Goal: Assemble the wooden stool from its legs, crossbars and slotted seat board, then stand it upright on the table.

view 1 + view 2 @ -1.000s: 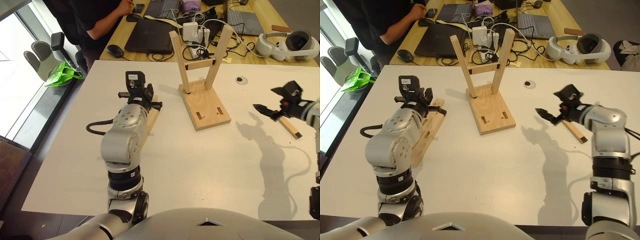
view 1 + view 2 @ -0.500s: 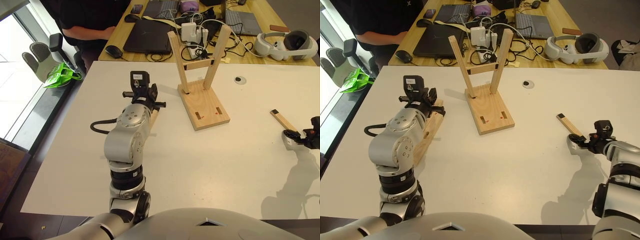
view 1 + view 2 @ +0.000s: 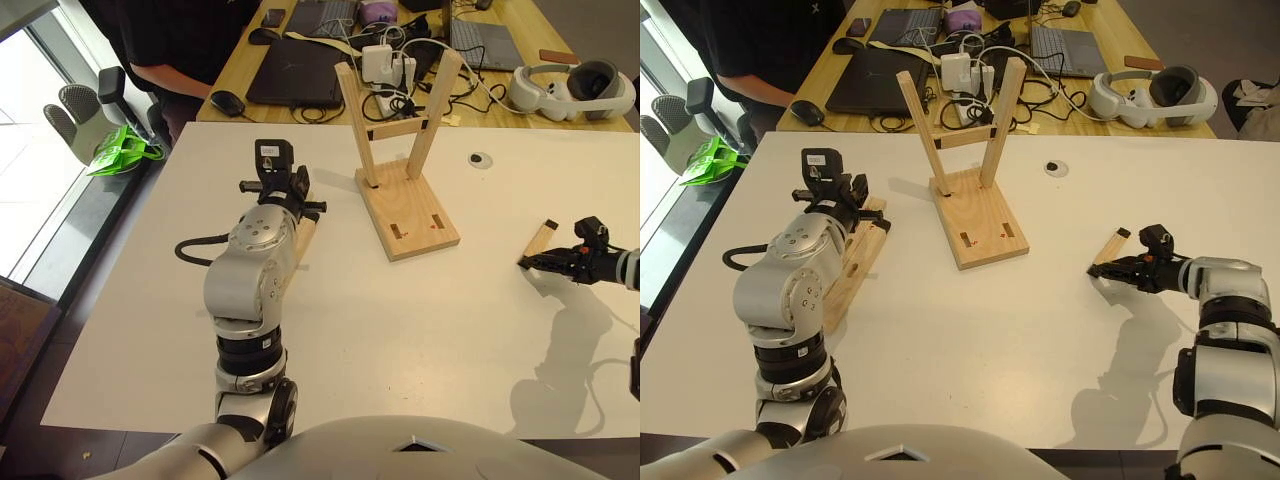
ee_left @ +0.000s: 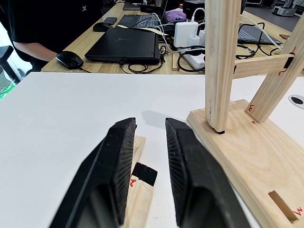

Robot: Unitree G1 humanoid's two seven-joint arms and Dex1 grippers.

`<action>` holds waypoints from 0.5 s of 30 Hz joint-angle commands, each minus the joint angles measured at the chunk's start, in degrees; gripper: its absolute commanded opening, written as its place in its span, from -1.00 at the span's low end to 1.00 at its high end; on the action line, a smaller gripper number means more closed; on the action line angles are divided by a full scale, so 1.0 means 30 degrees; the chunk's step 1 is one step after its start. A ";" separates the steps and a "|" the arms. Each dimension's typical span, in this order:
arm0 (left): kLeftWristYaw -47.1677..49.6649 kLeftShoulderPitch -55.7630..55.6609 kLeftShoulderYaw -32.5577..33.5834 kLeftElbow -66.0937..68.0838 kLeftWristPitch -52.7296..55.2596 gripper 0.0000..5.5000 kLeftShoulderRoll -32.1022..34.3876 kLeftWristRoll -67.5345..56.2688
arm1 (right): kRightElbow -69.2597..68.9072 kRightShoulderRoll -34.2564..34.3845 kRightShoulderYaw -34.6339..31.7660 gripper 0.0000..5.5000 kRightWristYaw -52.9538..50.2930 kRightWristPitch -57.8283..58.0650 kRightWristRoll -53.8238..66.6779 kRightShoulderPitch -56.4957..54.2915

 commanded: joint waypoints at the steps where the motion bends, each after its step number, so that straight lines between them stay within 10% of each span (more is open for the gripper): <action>1: -0.0060 -0.0269 0.0036 0.0040 0.0090 -0.58 0.0111 0.0090 | -0.3371 0.0779 0.0402 -0.15 0.0648 0.0845 0.0743 0.0252; 10: -0.0209 -0.0290 -0.0071 0.0063 0.0136 -0.58 0.0337 0.0065 | -0.8303 0.1852 -0.0481 -0.67 -0.1360 -0.0024 0.2088 0.0735; 15: -0.0163 -0.0470 -0.0308 0.0280 -0.0047 -0.58 0.0214 0.0165 | -0.1511 -0.0154 0.0349 -0.39 -0.3682 -0.3967 -0.0666 -0.1083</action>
